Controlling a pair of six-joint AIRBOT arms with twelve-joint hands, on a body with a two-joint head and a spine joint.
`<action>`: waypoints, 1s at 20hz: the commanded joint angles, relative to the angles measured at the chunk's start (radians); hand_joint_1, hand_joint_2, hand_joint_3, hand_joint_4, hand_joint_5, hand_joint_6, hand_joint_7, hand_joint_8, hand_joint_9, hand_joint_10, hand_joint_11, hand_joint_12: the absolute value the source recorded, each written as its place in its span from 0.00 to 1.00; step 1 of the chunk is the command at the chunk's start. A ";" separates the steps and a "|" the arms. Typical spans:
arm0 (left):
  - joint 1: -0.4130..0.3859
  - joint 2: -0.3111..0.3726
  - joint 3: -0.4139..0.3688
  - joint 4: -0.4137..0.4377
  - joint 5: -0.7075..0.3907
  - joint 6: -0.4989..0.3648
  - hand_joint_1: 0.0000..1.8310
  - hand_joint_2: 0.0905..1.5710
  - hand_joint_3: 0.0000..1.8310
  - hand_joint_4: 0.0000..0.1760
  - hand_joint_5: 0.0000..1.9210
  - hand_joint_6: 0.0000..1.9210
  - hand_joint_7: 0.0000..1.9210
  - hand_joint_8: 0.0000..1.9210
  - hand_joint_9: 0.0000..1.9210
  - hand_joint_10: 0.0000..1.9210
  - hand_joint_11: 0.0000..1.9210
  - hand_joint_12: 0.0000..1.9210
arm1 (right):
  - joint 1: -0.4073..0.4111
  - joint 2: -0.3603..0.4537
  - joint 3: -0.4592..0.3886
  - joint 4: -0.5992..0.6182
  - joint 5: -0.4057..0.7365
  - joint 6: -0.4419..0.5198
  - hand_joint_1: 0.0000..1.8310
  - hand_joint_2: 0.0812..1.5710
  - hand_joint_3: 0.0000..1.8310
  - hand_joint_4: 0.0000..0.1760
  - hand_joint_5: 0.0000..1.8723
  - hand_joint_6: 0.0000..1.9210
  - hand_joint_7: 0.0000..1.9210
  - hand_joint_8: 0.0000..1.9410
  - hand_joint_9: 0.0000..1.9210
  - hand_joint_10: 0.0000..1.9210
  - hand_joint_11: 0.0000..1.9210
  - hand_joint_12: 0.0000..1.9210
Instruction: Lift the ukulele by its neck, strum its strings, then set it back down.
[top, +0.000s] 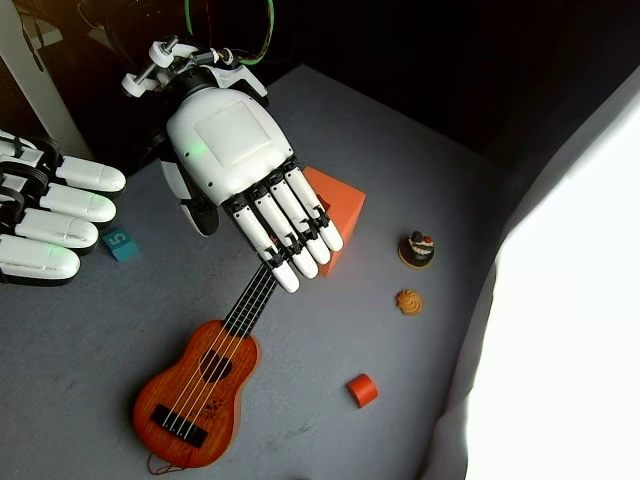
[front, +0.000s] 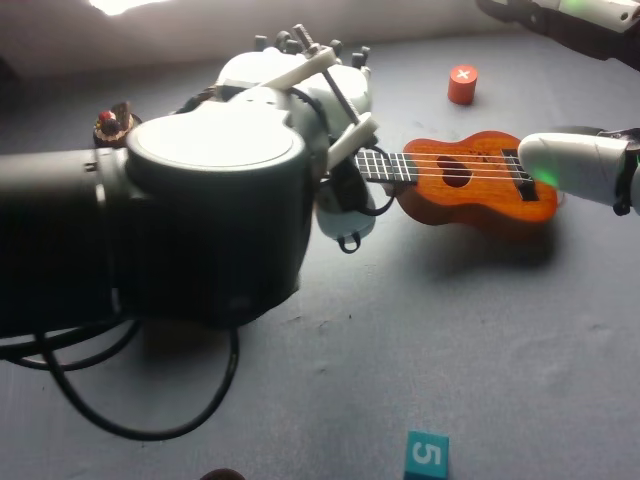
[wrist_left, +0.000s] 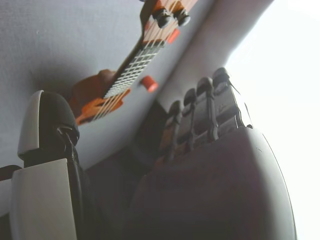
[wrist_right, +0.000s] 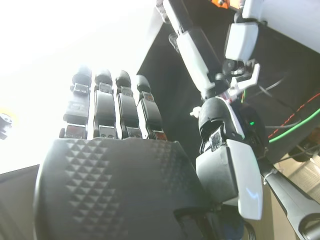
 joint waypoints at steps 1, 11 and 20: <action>0.002 -0.012 0.012 0.093 0.020 0.011 0.52 0.64 0.00 0.14 0.00 0.00 0.00 0.00 0.00 0.00 0.00 0.00 | 0.010 0.003 0.001 -0.011 0.124 -0.002 0.00 0.83 0.00 0.00 0.03 0.00 0.03 0.00 0.03 0.01 0.00 0.02; 0.048 -0.111 0.116 0.119 0.029 0.006 0.50 0.66 0.00 0.01 0.00 0.00 0.00 0.00 0.00 0.00 0.00 0.00 | 0.010 0.003 0.001 -0.011 0.124 -0.002 0.00 0.82 0.00 0.00 0.04 0.00 0.07 0.00 0.05 0.01 0.00 0.15; 0.101 -0.169 0.203 0.160 0.009 -0.011 0.50 0.67 0.00 0.05 0.00 0.00 0.00 0.00 0.00 0.00 0.00 0.00 | 0.010 0.002 0.001 -0.011 0.126 -0.002 0.01 0.82 0.00 0.00 0.07 0.01 0.08 0.00 0.07 0.01 0.00 0.29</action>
